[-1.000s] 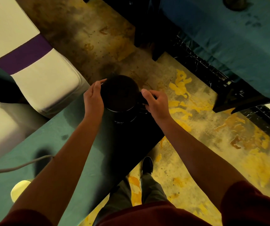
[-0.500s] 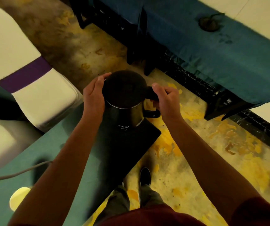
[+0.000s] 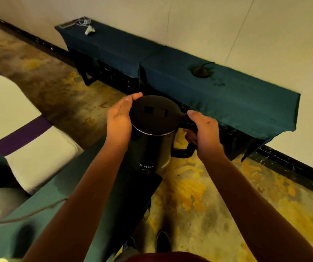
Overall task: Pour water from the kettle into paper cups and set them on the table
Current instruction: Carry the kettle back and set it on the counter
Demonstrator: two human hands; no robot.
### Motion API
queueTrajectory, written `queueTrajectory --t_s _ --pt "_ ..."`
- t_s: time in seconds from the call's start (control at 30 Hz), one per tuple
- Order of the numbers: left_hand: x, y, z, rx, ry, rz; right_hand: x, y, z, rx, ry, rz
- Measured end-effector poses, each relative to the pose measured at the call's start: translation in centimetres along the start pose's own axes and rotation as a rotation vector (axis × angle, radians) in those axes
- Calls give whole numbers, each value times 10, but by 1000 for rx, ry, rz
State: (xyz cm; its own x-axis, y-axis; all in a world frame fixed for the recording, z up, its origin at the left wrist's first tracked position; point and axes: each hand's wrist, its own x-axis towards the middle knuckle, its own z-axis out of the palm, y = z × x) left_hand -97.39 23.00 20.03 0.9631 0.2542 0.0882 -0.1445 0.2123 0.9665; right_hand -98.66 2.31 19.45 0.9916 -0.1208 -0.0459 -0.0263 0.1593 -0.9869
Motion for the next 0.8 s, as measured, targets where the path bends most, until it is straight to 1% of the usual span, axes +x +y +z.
queueTrajectory --t_s 0.23,0.3,0.37,0.43,0.53,0.73,0.8 --pt "8 11 53 73 -102 -19 1 -24 -37 -1 160 -37" --pt "12 12 68 98 -126 -26 1 -30 -48 35 238 -37" --pt "17 18 86 111 -196 8 3 -40 -59 61 301 -44" --pt "22 19 96 87 -235 14 3 -45 -64 28 328 -40" --pt "29 17 122 47 -303 9 11 -58 -80 66 367 -55" --pt "58 0 180 21 -339 -11 49 -69 -122 39 390 -64" --pt "72 -10 200 7 -343 -1 71 -69 -141 47 371 -74"
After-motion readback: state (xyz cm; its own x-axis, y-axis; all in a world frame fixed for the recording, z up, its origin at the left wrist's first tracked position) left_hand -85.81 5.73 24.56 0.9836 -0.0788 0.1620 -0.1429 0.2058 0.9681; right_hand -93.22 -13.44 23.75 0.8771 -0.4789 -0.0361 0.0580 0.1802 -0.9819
